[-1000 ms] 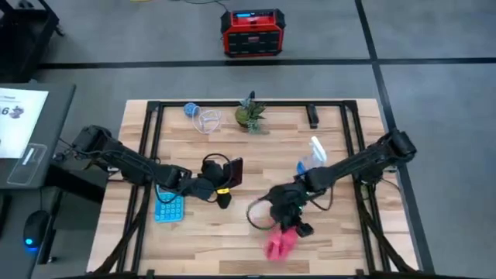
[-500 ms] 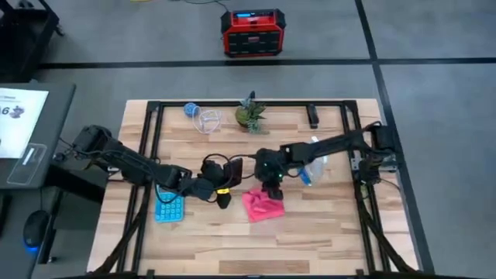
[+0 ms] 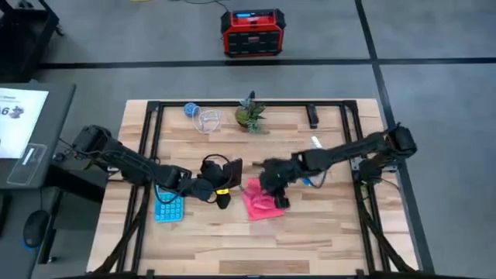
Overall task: Apply microfiber cloth
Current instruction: Wipe the back of the cellphone with a microfiber cloth
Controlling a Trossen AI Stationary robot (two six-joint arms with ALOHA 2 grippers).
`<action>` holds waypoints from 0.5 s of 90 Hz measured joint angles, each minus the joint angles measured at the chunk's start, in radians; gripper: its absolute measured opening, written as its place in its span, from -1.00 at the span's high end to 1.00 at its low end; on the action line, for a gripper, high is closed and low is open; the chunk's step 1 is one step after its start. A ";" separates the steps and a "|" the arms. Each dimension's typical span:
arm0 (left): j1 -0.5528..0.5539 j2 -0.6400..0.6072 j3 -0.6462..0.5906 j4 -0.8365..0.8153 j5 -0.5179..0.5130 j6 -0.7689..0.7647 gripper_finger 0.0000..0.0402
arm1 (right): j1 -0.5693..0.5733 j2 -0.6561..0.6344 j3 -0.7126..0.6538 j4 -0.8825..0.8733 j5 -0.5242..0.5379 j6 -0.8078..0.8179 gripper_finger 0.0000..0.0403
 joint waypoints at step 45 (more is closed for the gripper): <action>0.000 0.000 0.000 0.001 0.001 -0.008 0.94 | 0.078 0.205 -0.001 0.077 0.281 0.103 0.57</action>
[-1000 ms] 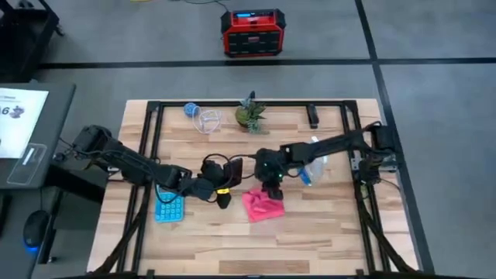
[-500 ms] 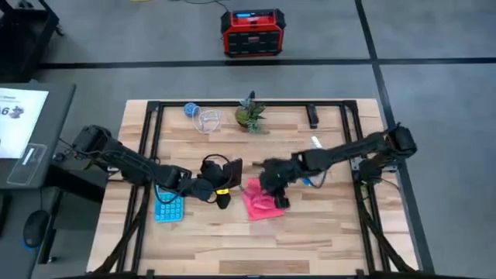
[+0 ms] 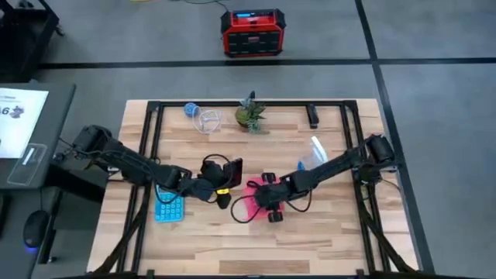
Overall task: Apply microfiber cloth
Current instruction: Wipe the back of the cellphone with a microfiber cloth
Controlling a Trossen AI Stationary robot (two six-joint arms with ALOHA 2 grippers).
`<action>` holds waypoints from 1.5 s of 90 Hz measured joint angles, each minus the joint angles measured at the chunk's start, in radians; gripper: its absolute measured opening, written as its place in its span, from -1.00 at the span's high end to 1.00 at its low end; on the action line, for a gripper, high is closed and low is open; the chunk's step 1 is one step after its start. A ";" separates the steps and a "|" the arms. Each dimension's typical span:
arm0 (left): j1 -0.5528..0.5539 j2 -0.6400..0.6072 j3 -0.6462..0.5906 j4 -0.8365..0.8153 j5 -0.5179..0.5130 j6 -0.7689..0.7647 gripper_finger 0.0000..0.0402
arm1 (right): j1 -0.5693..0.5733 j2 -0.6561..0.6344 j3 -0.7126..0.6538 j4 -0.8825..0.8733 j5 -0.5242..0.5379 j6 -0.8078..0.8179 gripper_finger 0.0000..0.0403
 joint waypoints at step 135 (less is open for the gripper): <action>-0.013 0.000 0.000 -0.001 0.000 -0.007 0.94 | 0.063 -0.189 0.000 -0.393 0.319 0.222 0.53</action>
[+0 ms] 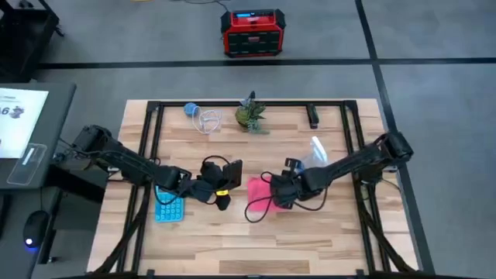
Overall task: Apply microfiber cloth
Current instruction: Wipe the back of the cellphone with a microfiber cloth
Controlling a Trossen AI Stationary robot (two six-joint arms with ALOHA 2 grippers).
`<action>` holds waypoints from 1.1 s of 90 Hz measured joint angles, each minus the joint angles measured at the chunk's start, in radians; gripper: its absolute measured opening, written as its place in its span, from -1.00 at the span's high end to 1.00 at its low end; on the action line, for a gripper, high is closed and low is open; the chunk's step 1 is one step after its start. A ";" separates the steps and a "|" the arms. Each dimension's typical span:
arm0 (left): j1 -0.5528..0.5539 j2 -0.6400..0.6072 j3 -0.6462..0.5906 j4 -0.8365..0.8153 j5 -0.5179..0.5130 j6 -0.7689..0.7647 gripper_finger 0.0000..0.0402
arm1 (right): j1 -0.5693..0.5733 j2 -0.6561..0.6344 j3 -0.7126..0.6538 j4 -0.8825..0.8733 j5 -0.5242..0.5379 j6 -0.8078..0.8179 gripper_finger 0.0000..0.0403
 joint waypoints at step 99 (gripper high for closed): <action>-0.005 0.000 -0.001 -0.025 0.002 -0.062 0.94 | -0.053 0.298 0.001 0.434 -0.286 -0.238 0.96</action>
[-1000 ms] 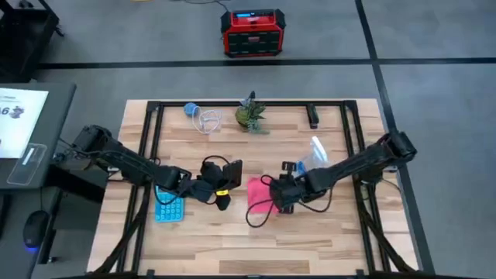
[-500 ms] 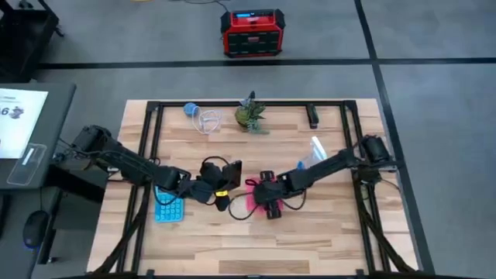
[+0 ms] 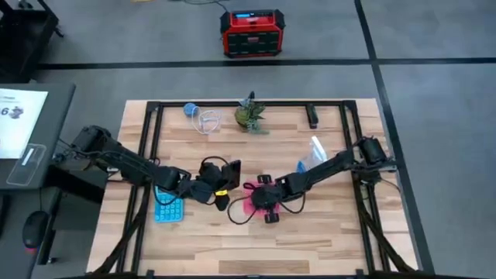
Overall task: Apply microfiber cloth
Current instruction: Wipe the back of the cellphone with a microfiber cloth
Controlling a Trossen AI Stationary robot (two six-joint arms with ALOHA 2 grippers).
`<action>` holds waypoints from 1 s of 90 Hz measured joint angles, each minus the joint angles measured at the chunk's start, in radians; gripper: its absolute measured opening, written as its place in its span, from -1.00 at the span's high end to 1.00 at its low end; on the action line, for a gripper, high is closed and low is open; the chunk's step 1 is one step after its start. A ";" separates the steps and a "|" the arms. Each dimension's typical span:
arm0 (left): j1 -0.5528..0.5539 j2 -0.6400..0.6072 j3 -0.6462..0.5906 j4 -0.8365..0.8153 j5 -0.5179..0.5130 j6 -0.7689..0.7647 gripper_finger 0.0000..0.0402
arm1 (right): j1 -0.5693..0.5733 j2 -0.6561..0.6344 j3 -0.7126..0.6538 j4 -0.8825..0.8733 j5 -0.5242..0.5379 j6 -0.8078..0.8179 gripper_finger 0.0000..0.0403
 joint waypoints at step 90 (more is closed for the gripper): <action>-0.014 0.005 -0.003 0.323 0.115 0.180 0.94 | 0.123 -0.259 0.031 0.390 0.637 -0.587 1.00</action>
